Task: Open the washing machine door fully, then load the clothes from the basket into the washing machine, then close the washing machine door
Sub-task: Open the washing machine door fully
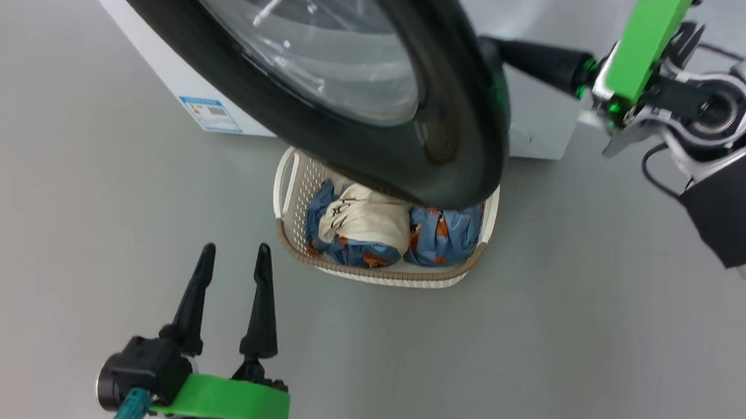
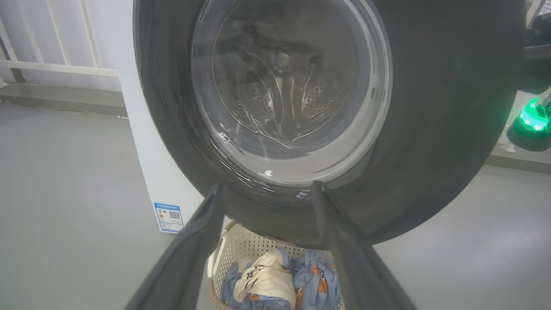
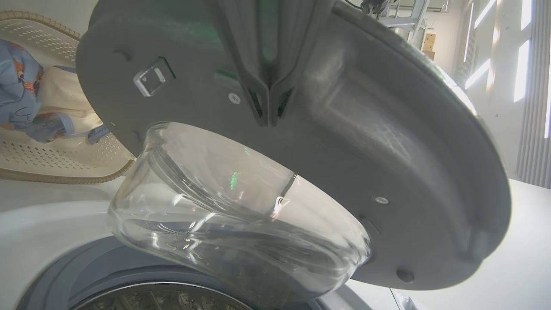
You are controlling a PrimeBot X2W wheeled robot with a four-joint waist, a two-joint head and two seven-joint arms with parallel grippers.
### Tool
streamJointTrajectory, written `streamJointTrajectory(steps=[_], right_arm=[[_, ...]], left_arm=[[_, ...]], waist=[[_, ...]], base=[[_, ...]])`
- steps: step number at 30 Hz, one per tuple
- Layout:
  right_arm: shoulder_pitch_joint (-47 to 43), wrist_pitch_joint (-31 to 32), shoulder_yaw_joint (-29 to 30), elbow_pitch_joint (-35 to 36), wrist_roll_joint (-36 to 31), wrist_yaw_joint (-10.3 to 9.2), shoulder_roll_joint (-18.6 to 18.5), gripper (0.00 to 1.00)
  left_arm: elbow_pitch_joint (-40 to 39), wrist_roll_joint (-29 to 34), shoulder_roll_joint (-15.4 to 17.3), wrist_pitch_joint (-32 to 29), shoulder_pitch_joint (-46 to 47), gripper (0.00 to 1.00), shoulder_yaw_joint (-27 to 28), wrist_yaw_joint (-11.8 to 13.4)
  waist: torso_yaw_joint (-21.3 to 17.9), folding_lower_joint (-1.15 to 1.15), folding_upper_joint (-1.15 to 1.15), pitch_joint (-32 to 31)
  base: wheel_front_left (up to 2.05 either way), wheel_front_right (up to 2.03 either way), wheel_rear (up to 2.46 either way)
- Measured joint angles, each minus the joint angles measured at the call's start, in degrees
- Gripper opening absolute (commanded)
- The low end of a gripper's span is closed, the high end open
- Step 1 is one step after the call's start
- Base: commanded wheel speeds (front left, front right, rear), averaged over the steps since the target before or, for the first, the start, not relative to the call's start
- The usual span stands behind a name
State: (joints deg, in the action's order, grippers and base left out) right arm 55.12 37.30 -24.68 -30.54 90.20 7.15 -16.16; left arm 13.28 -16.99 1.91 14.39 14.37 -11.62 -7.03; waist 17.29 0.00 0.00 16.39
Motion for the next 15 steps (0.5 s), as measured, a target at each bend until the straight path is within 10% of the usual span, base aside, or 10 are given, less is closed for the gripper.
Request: streamJointTrajectory(steps=[15], right_arm=[[-6.28,3.18,-1.24,3.79,0.6,0.0,2.91,0.0]], left_arm=[[0.18,1.47,0.14,0.0,-3.42,1.0,0.55,-0.34]], waist=[[0.37,0.0,0.0,-4.43]], base=[[0.0,0.0,0.0]])
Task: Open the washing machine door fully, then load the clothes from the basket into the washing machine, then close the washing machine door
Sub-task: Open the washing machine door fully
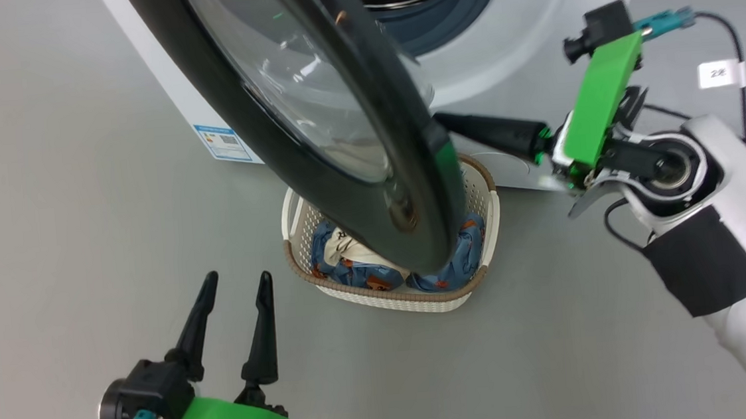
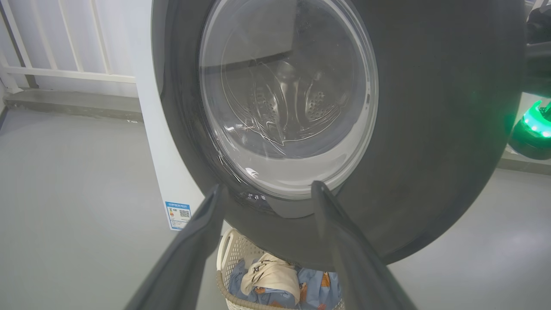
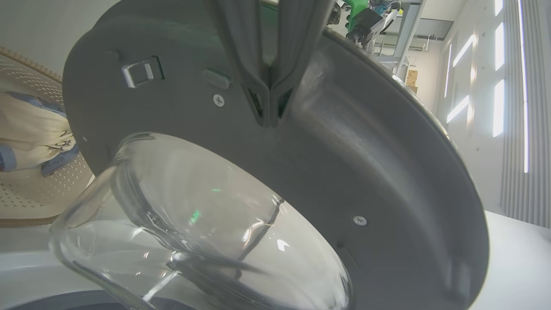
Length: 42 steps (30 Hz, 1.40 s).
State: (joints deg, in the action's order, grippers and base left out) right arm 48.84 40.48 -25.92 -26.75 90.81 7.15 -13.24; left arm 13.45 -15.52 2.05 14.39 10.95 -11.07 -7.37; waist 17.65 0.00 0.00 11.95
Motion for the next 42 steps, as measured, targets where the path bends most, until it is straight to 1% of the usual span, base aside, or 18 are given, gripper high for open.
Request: streamJointTrajectory(steps=[11,18,24,30,32,34,37,38,40,41,42], right_arm=[[-2.94,2.67,-1.64,2.11,0.0,0.0,2.85,0.0],[-4.99,2.89,-1.59,3.22,0.0,0.0,4.06,0.0],[-5.42,2.67,-1.02,3.61,-0.03,0.0,4.22,0.0],[-7.09,1.26,0.12,3.79,-0.64,0.0,4.08,0.0],[-7.44,0.86,0.22,3.75,-0.76,0.0,4.0,0.16],[-7.51,0.67,0.31,3.76,-0.79,0.0,3.91,0.26],[-8.28,-0.26,0.6,3.94,-0.91,0.0,3.69,0.46],[-8.7,-0.32,0.62,3.94,-1.05,0.0,3.6,0.49],[-9.62,-0.92,0.83,4.07,-1.05,0.0,3.44,0.72],[-9.89,-1.11,0.83,4.09,-1.05,0.0,3.28,0.82],[-10.18,-1.33,0.93,4.3,-1.07,0.0,3.07,0.88]], left_arm=[[0.0,0.05,0.02,0.0,-0.66,1.0,0.15,-0.1],[-0.01,0.05,0.03,0.0,-0.69,1.0,0.1,-0.14],[-0.01,0.07,0.04,0.0,-0.71,1.0,0.21,-0.14],[0.0,0.08,0.04,0.0,-0.75,1.0,0.42,-0.14],[0.0,0.11,0.04,0.0,-0.85,1.0,0.54,-0.14],[0.03,0.26,0.04,0.0,-0.91,1.0,0.64,-0.14],[0.18,0.59,0.04,0.0,-0.94,1.0,1.04,-0.14],[0.24,0.6,0.04,0.0,-0.94,1.0,1.24,-0.14],[0.33,0.75,0.05,0.0,-0.97,1.0,1.69,-0.14],[0.4,0.96,0.05,0.0,-0.98,1.0,1.88,-0.14],[0.43,1.11,0.05,0.0,-1.04,1.0,2.04,-0.14]], waist=[[1.37,0.0,0.0,-1.41],[2.19,0.0,0.0,-1.95],[2.2,0.0,0.0,-2.12],[1.39,0.0,0.0,-2.46],[0.92,0.0,0.0,-2.66],[0.65,0.0,0.0,-2.76],[-0.27,0.0,0.0,-3.09],[-0.61,0.0,0.0,-3.19],[-1.35,0.0,0.0,-3.38],[-1.73,0.0,0.0,-3.49],[-2.12,0.0,0.0,-3.6]], base=[[0.0,0.0,0.0],[0.0,0.0,0.0],[0.0,0.0,0.0],[0.0,0.0,0.0],[0.0,0.0,0.0],[0.0,0.0,0.0],[0.0,0.0,0.0],[0.0,0.0,0.0],[0.0,0.0,0.0],[0.0,0.0,0.0],[0.0,0.0,0.0]])
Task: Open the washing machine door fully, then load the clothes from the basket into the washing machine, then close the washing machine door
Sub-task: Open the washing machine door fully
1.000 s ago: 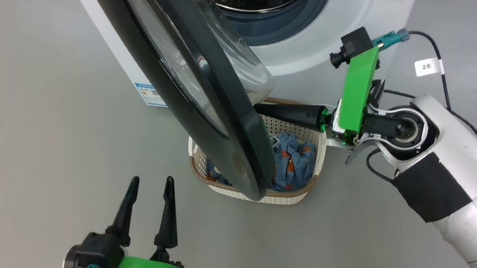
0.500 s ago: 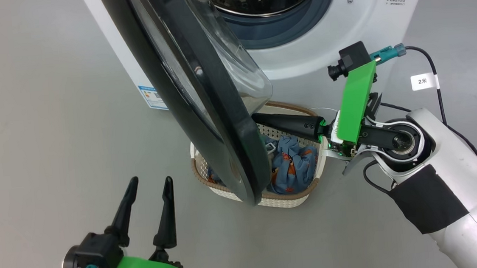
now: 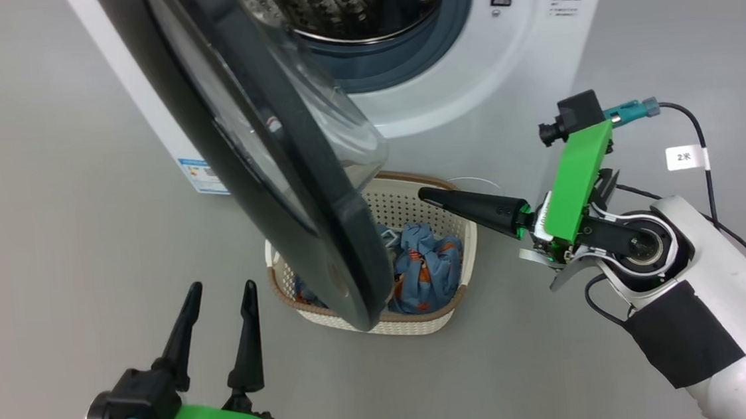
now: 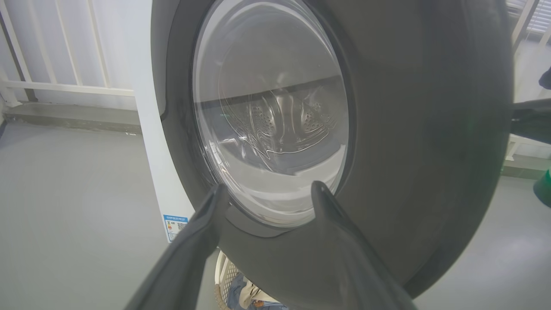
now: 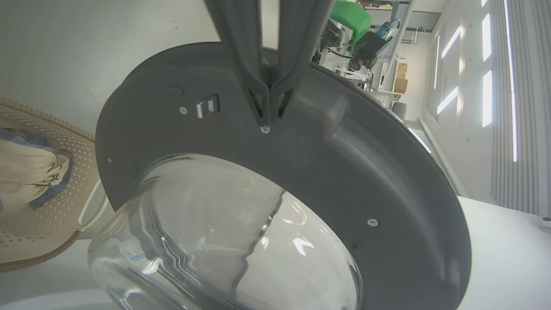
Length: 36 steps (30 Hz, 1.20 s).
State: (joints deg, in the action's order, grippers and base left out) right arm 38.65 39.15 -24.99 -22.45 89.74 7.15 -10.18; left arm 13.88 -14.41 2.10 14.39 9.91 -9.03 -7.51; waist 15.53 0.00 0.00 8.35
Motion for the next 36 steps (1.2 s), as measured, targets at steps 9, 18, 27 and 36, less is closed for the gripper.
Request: streamJointTrajectory(steps=[9,18,27,36], right_arm=[[-3.23,-2.55,1.26,0.87,-0.3,0.0,-1.71,1.0],[-8.48,-7.89,1.15,1.64,-1.7,0.0,-4.55,1.0],[-14.35,-13.67,1.18,1.52,-2.04,0.0,-6.58,1.0],[-18.4,-21.15,0.18,0.98,-4.43,0.0,-8.71,1.0]], left_arm=[[0.13,0.48,0.09,0.0,-0.77,1.0,1.69,0.0],[0.13,0.57,0.51,0.0,-3.05,1.0,3.88,0.0],[-0.16,0.94,0.55,0.0,-4.71,1.0,5.63,0.0],[-0.18,0.96,0.68,0.0,-5.5,1.0,6.46,0.0]], waist=[[-3.45,0.0,0.0,-0.95],[-6.2,0.0,0.0,-2.92],[-8.46,0.0,0.0,-4.31],[-10.06,0.0,0.0,-5.09]], base=[[0.0,0.0,0.0],[0.0,0.0,0.0],[0.0,0.0,0.0],[0.0,0.0,0.0]])
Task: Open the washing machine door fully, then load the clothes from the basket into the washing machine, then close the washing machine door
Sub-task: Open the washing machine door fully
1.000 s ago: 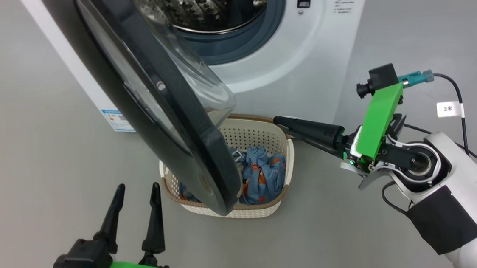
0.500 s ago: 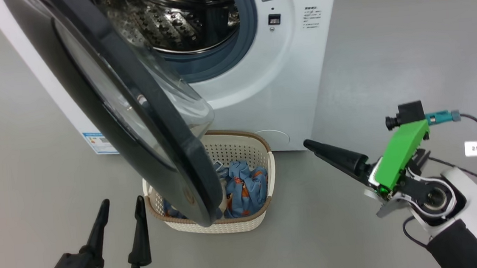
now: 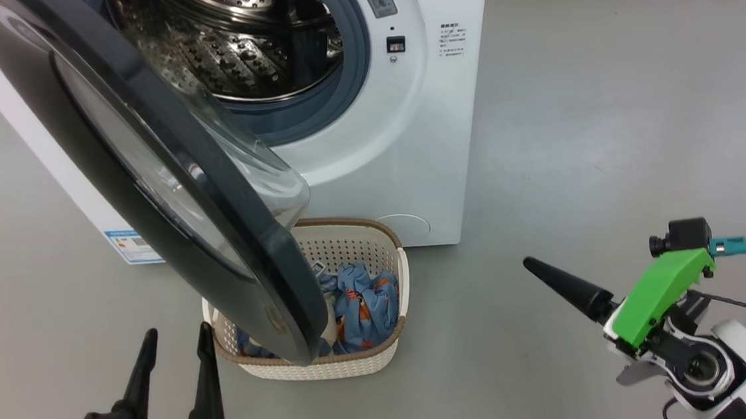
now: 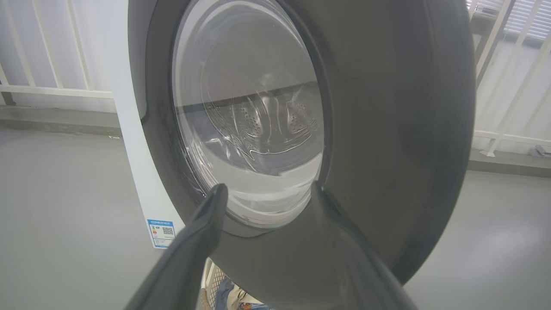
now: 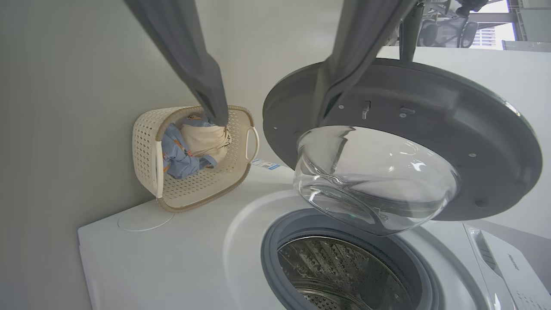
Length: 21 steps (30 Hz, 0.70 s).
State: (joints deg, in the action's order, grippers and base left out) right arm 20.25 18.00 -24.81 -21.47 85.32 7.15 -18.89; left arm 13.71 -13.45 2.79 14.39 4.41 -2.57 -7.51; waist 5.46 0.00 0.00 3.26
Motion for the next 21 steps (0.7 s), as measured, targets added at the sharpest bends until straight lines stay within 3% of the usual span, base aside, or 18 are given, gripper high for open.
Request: streamJointTrajectory(steps=[10,17,21], right_arm=[[-1.73,-14.88,-8.96,-5.09,-8.11,0.0,-3.49,1.0],[-1.29,-28.97,-17.19,-8.73,-13.77,0.01,-5.6,1.0],[0.25,-32.0,-18.89,-11.01,-17.33,0.01,-6.34,1.0]], left_arm=[[0.01,0.0,0.03,0.0,-0.77,1.0,0.77,0.0],[0.1,0.0,0.04,0.0,-1.28,1.0,0.8,0.0],[0.1,0.01,0.03,0.0,-1.27,1.0,0.85,0.0]], waist=[[-0.85,0.0,0.0,-0.95],[-0.94,0.0,0.0,-1.15],[-0.92,0.0,0.0,-1.18]], base=[[0.0,0.0,0.0],[0.0,0.0,0.0],[0.0,0.0,0.0]])
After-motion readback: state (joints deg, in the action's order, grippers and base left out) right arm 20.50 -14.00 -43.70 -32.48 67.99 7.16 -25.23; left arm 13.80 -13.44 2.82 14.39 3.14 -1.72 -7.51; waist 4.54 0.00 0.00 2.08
